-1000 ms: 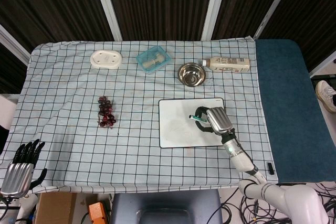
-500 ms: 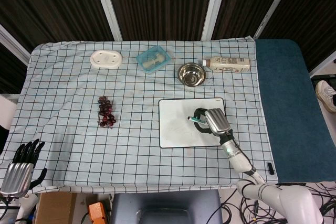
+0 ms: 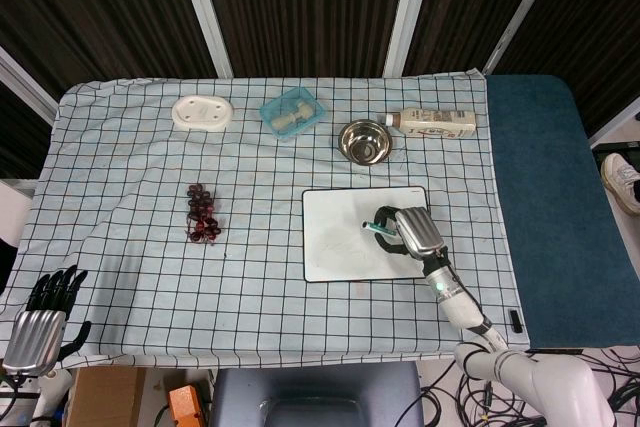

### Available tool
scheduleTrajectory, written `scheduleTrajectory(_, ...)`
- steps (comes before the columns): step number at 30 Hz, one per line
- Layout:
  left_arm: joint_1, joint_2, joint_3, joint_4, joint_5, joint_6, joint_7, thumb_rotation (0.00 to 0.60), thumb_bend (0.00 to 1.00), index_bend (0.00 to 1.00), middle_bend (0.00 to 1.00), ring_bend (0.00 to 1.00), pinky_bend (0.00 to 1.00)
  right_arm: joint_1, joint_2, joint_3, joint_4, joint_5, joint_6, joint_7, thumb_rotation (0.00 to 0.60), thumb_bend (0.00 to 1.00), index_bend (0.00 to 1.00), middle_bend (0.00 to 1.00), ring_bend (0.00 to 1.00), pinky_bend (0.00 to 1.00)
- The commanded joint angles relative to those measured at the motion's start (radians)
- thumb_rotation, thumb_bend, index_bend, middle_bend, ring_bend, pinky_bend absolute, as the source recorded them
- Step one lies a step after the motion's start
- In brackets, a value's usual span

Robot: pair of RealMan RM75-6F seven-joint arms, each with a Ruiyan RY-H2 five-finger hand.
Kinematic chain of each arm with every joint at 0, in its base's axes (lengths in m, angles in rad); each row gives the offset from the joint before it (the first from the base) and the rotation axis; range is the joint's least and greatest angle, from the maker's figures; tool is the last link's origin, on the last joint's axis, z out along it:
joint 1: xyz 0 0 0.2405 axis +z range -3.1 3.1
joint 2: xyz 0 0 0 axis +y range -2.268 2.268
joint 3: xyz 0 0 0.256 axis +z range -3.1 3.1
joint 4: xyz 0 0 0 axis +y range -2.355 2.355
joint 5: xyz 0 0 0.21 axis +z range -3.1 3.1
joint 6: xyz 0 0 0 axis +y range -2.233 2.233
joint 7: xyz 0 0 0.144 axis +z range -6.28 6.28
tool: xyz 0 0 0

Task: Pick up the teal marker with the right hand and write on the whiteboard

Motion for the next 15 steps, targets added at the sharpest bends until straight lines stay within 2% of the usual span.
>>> scheduleTrajectory(1, 0.0, 0.0, 0.0, 0.0, -0.001, 0.0, 0.001, 0.6, 0.39, 0.0, 0.0, 0.0, 0.06, -0.003, -0.001, -0.002, 0.008, 0.0, -0.001, 0.008, 0.6, 0.33, 1.0, 0.76, 0.72, 0.76)
scheduleTrajectory(15, 0.0, 0.004, 0.007, 0.001, -0.002, -0.014, -0.019, 0.6, 0.39, 0.0, 0.0, 0.0, 0.06, -0.039, 0.008, -0.027, 0.07, -0.011, 0.011, 0.064, 0.6, 0.33, 1.0, 0.76, 0.72, 0.76)
